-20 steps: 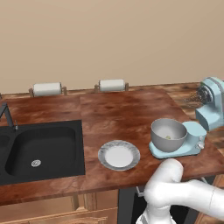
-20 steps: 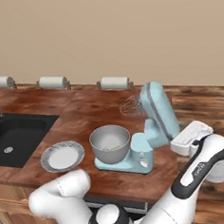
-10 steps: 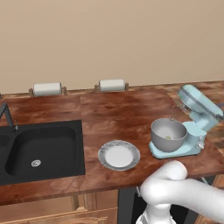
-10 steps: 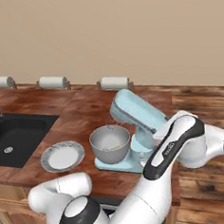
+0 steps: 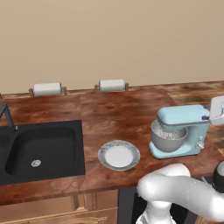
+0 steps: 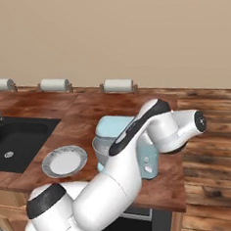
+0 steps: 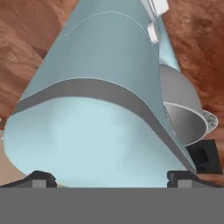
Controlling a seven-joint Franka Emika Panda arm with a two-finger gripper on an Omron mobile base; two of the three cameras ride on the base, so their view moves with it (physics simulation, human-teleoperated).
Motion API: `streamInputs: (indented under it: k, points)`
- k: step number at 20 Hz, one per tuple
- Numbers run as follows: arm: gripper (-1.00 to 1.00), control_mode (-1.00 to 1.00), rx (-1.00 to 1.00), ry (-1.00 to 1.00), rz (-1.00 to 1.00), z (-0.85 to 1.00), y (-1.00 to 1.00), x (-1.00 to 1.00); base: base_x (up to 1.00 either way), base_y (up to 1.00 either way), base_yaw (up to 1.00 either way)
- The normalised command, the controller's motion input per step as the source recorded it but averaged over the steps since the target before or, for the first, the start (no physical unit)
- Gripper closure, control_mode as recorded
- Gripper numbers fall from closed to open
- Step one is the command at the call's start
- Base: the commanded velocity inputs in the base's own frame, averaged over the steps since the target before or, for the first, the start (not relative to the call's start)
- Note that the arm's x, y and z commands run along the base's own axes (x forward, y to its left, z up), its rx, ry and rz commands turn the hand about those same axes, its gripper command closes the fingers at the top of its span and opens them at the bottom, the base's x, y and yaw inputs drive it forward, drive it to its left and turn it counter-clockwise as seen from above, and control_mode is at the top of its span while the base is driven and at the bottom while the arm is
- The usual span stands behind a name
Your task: Add butter and sugar cubes to the stand mixer bowl and then turn on the stand mixer to begin making frosting.
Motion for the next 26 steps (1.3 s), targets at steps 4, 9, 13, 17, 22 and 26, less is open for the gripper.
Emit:
streamInputs:
  k: [4,9,13,17,22,26]
  points:
    - [-1.00,-1.00,-0.09,0.06,-0.06,0.00,0.32,-0.19,0.00,0.00,0.00]
    - [-1.00,-1.00,-0.01,-0.09,-0.07,0.15,0.10,-0.85,0.00,0.00,0.00]
    - [-1.00,-1.00,0.00,-0.16,-0.11,-0.02,0.15,-1.00,0.00,0.00,0.00]
    - [-1.00,-1.00,0.00,-0.10,-0.05,-0.27,0.22,-0.61,0.00,0.00,0.00]
    - [-1.00,-1.00,0.00,-0.11,-0.01,-0.48,0.21,-0.15,0.00,0.00,0.00]
    - [-1.00,-1.00,0.00,-0.05,0.00,-0.60,0.12,0.00,0.00,0.00,0.00]
